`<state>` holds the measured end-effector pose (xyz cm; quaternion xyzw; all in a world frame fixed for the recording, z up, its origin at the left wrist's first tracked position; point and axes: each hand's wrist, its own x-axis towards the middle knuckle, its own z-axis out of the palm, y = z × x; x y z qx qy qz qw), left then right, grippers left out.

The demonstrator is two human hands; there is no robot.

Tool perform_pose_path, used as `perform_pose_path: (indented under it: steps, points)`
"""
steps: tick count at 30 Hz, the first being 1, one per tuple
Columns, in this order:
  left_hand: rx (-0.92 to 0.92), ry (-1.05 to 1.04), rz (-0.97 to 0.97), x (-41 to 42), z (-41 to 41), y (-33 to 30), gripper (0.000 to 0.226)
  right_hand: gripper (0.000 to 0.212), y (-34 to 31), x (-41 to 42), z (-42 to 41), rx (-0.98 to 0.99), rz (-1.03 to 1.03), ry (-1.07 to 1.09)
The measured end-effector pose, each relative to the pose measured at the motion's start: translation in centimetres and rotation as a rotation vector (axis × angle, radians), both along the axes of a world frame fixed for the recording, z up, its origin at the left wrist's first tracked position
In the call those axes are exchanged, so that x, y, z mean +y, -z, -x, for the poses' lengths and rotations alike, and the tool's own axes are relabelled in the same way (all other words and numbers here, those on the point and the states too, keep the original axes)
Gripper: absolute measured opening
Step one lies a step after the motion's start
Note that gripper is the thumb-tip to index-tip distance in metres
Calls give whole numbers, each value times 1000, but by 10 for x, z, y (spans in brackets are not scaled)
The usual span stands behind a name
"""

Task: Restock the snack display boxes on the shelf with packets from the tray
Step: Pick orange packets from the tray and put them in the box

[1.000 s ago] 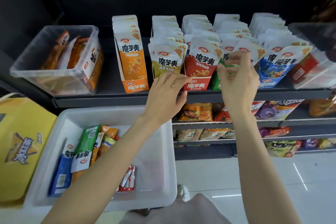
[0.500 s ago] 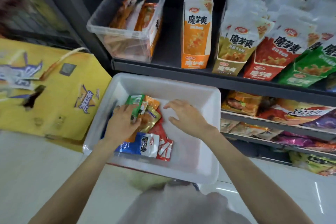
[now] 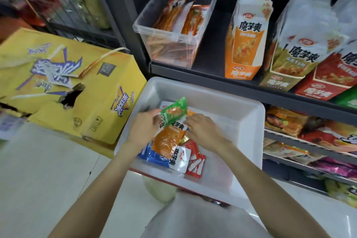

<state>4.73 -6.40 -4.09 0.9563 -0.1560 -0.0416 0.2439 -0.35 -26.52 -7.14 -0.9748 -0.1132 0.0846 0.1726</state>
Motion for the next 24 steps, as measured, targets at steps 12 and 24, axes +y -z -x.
perform_pose_path:
  steps: [12, 24]
  points:
    - [265, 58, 534, -42, 15, -70, 11, 33, -90, -21, 10, -129, -430, 156]
    - [191, 243, 551, -98, 12, -102, 14, 21, -127, -71, 43, -83, -956, 486]
